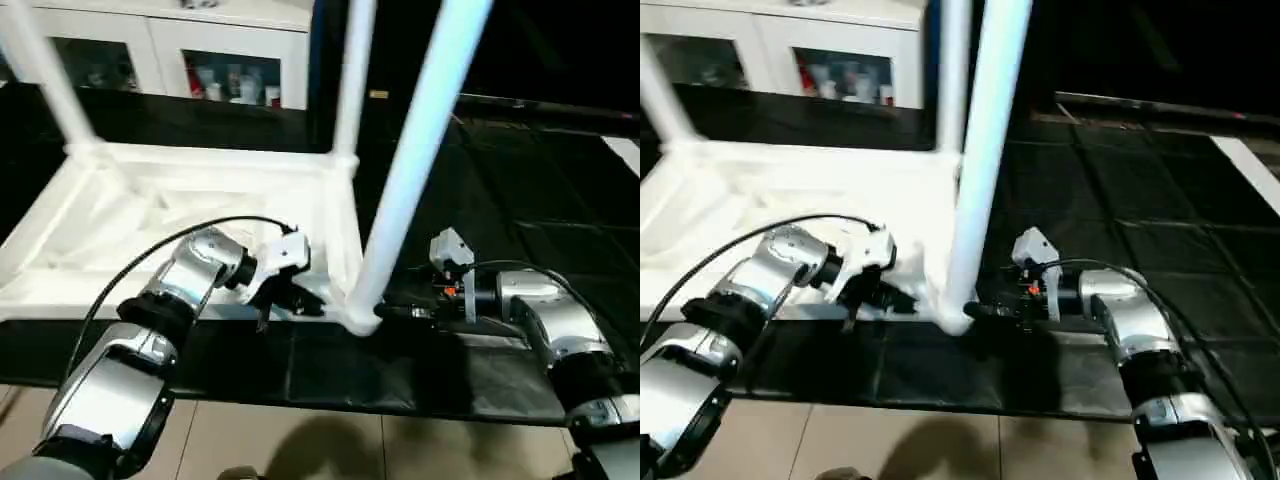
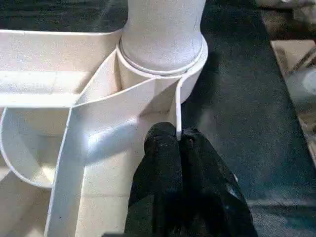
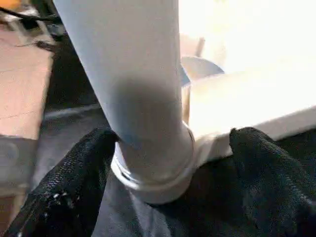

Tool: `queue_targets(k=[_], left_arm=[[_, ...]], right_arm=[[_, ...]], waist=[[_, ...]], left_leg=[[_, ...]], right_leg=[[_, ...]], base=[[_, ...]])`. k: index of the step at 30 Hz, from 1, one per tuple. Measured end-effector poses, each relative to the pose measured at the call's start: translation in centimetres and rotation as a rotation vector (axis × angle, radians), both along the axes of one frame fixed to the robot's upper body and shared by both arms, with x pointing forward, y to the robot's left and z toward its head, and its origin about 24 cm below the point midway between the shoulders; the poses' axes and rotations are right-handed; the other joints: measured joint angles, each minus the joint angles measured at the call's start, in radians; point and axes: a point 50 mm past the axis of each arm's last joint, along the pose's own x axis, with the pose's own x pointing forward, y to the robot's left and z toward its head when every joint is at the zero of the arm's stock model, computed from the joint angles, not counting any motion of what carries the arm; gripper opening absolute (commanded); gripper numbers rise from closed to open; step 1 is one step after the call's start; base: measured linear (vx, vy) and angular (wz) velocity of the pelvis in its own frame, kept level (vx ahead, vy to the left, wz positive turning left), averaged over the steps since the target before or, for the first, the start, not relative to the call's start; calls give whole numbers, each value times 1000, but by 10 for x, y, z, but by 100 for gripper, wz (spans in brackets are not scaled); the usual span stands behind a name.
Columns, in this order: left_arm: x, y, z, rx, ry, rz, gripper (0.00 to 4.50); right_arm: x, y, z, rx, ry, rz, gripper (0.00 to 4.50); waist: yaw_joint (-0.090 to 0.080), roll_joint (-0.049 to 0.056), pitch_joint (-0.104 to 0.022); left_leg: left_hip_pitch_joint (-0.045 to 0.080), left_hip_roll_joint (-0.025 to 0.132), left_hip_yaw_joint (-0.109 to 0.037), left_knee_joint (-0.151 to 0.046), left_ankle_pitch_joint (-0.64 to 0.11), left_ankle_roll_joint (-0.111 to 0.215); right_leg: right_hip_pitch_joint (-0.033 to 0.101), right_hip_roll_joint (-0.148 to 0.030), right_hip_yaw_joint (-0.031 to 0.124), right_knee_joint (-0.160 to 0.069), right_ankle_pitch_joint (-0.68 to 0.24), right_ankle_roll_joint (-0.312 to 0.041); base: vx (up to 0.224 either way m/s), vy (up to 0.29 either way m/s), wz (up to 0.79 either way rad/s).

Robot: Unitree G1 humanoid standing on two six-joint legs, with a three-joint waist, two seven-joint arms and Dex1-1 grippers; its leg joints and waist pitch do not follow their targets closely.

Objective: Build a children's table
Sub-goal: Rotate leg to tighten

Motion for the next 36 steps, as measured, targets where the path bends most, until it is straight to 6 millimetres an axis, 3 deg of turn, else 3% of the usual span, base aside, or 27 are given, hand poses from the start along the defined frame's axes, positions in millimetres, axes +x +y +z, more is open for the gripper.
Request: queue_targets(k=[3,19,28,31,36], left_arm=[[-3,-1,-1,3,1,-31,0],[-6,-3,1,12,-8,-76,0],[-5,-4,1,8,-2,-49,0],[1,-7,-2,-7,-8,61,0],[18,-21,-5,-1,-41,290,0]], right_arm=[[-2,3,-1,26,23,49,365],[-3,13,-7,74,84,148,220],[-1,13,-6,74,84,146,209],[2,11,-9,73,70,31,208],[17,18,-11,37,22,-276,201]], waist=[[1,0,0],[1,0,0],[2,0,0],[0,0,0],[-24,0,-1]], left_leg=[[0,0,0,0,0,0],[-2,0,0,1,0,0],[-1,0,0,2,0,0],[0,0,0,3,1,-1],[4,1,0,4,1,-4]], right_leg=[[1,0,0,0,0,0],[0,0,0,1,0,0],[0,0,0,2,0,0],[2,0,1,3,0,0],[5,0,1,2,-2,5]], base=[[0,0,0],[0,0,0],[0,0,0],[0,0,0],[0,0,0]])
